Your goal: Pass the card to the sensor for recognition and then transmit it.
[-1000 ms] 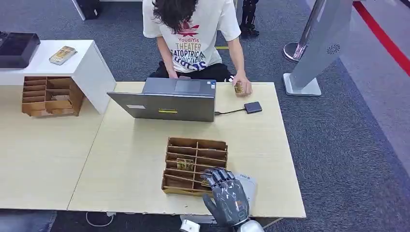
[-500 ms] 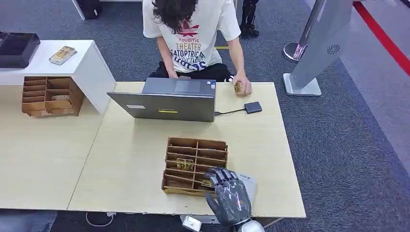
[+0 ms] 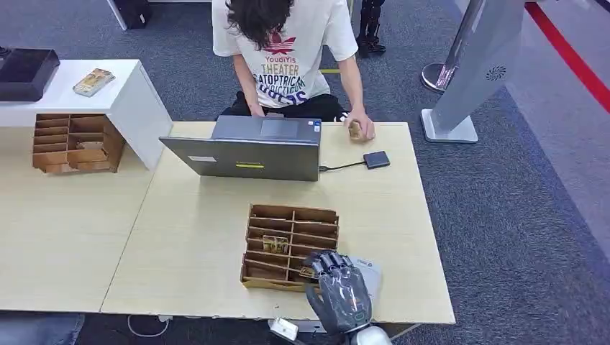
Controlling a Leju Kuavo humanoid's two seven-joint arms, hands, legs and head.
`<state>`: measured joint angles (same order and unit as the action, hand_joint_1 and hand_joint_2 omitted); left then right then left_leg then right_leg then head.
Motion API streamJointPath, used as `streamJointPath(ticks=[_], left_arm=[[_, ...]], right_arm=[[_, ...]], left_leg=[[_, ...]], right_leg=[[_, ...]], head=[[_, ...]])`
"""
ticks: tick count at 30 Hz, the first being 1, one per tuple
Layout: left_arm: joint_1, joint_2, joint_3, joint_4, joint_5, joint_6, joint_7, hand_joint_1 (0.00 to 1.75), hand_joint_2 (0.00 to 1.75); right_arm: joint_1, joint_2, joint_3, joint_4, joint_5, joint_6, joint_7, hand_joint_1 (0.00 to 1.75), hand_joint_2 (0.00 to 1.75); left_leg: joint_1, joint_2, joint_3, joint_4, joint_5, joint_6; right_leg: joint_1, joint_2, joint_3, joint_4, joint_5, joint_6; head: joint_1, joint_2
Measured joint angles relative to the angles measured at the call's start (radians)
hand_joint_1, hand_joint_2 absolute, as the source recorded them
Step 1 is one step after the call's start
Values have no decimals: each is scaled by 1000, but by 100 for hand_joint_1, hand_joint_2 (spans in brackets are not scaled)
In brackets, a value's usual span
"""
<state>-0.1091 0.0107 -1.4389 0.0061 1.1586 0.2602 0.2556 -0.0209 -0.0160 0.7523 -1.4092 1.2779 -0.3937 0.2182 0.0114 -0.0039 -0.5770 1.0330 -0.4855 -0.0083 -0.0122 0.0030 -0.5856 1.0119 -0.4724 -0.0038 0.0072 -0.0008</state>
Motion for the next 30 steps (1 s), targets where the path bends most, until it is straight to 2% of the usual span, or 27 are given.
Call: streamJointPath(ticks=[9,13,14,15,20,23,26,28,30], left_arm=[[-1,0,0,0,-8,0,4,0,0],[-1,0,-1,0,-10,0,5,0,0],[-1,0,-1,0,-13,0,6,0,0],[-1,0,-2,0,-18,0,8,0,0],[-6,0,-6,0,-27,0,14,0,0],[-7,0,-6,0,-27,0,14,0,0],[-8,0,-6,0,-28,0,15,0,0],[-9,0,-6,0,-29,0,18,0,0],[-10,0,-7,0,-34,0,21,0,0]], right_arm=[[-3,13,-10,25,0,0,0,66,175],[-5,16,-13,32,0,1,0,73,175],[-6,17,-13,35,0,2,0,70,175],[-8,20,-14,39,0,3,0,77,175],[-27,41,-19,69,-1,9,0,77,175],[-32,48,-22,81,-1,9,0,94,175],[-35,52,-24,91,-1,9,0,87,175],[-36,55,-27,98,-1,10,0,93,175],[-37,57,-29,104,-1,13,0,108,175]], left_leg=[[0,0,0,0,0,0],[0,0,0,0,0,0],[0,0,0,0,0,0],[0,0,0,0,0,0],[0,0,0,0,0,0],[0,0,0,0,0,0],[0,0,0,0,0,0],[0,0,0,0,0,0],[0,0,0,0,0,0]], right_leg=[[0,0,0,0,0,0],[0,0,0,0,0,0],[0,0,0,0,0,0],[0,0,0,0,0,0],[0,0,0,0,0,0],[0,0,0,0,0,0],[0,0,0,0,0,0],[0,0,0,0,0,0],[0,0,0,0,0,0]], head=[[0,0],[0,0],[0,0],[0,0],[0,0],[0,0],[0,0],[0,0],[0,0]])
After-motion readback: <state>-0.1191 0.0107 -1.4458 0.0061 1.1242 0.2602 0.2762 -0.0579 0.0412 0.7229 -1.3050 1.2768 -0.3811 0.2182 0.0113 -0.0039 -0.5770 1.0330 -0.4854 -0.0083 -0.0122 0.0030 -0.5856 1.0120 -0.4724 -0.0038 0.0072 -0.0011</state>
